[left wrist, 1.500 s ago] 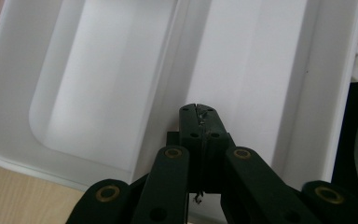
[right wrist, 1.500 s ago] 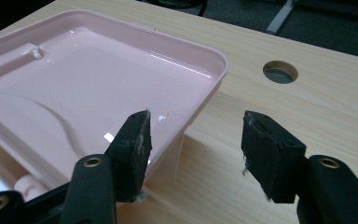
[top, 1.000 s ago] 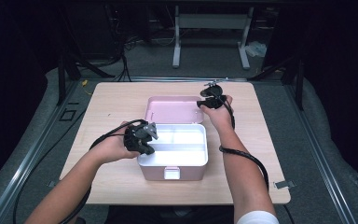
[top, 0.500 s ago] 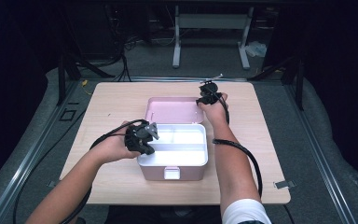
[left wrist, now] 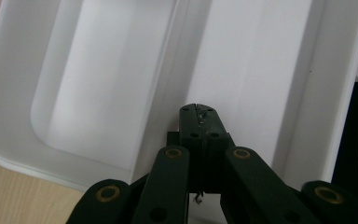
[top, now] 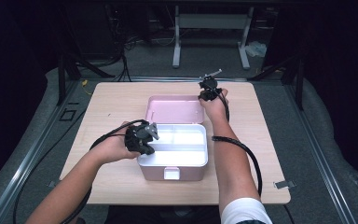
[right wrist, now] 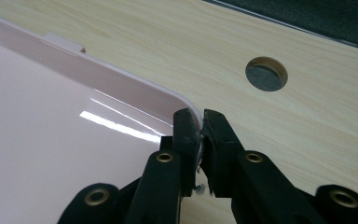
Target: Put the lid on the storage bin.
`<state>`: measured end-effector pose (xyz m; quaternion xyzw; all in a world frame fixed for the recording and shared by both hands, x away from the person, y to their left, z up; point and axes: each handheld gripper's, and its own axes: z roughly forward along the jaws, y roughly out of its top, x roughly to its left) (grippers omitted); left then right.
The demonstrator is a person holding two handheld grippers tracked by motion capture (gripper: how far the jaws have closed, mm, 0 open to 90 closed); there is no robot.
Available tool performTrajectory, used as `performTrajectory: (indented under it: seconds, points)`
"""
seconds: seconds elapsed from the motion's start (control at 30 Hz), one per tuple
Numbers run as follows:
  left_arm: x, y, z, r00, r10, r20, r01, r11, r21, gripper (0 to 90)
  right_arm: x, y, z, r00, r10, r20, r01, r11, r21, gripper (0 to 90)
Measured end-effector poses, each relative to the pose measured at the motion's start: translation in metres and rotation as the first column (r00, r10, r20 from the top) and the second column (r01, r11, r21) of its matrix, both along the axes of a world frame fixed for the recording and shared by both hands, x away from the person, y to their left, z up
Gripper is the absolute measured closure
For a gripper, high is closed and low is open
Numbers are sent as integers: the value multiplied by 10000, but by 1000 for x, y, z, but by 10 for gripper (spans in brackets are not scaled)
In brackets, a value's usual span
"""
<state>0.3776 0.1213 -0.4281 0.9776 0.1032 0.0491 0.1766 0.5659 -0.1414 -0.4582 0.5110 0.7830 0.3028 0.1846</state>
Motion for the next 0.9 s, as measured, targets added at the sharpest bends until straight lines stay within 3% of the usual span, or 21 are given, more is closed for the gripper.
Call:
performTrajectory:
  seconds: [0.53, 0.83, 0.9]
  points:
    - [-1, 1, -1, 10000, 80, 41, -80, 9999, -87, 900, 3, 4, 3, 9999, 103, 80, -101, 9997, -200, 850]
    - [0, 4, -1, 9998, 185, -119, -189, 9992, -354, 900, -1, 4, 15, 9987, 143, 494, -132, 9997, -227, 857]
    - [0, 4, -1, 9997, 198, -115, -202, 9992, -355, 900, -3, 6, 20, 9972, 185, 720, -153, 9989, -447, 858]
